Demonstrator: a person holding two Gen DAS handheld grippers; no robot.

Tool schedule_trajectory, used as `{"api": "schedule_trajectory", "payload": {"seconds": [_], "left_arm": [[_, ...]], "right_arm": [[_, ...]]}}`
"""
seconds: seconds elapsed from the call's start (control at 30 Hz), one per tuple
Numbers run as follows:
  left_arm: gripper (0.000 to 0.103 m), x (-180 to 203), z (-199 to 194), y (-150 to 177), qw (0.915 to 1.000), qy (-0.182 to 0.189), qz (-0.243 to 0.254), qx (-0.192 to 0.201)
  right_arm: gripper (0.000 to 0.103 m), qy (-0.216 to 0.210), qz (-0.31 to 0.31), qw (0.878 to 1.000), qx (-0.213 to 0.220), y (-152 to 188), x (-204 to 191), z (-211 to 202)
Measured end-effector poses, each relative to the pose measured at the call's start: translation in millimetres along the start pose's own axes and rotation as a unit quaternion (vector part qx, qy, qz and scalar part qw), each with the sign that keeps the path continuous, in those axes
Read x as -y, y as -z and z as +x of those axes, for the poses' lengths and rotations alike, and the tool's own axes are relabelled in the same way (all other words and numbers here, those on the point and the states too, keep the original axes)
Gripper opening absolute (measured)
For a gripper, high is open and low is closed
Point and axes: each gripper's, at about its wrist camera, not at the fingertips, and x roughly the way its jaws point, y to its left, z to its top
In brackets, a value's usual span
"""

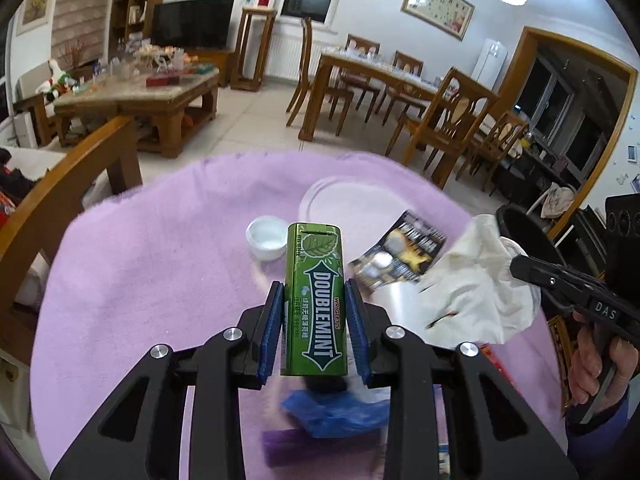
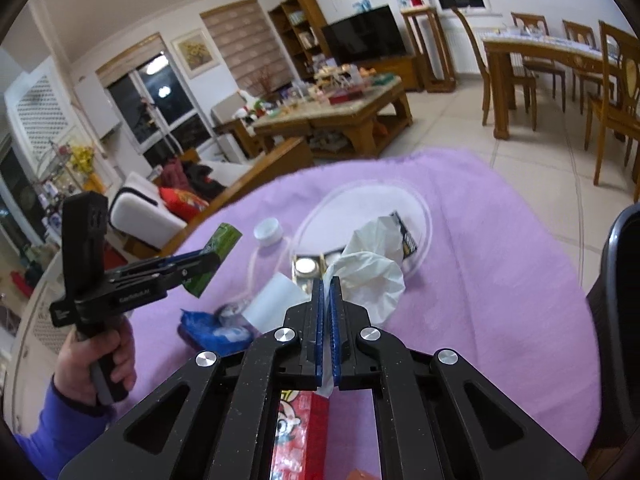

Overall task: Collect trash
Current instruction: 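Grasp the green Doublemint tin with the left tool while the right tool grasps tissue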

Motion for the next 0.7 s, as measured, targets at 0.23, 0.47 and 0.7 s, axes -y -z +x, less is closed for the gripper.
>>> {"api": "schedule_trajectory", "payload": {"seconds": [0.23, 0.47, 0.7], "left_arm": [[0.031, 47, -19, -17, 0.9987, 0.018, 0.03, 0.038], [0.031, 103, -15, -33, 0.9957, 0.053, 0.055, 0.052], [0.031, 169, 11, -42, 0.9902, 0.099, 0.086, 0.048]], "right_arm": [[0.004, 0.004, -0.008, 0.999, 0.05, -19, 15, -55], [0.004, 0.011, 0.0, 0.995, 0.095, -29, 50, -116], [0.004, 0.04, 0.028, 0.99, 0.132, -28, 111, -175]]}}
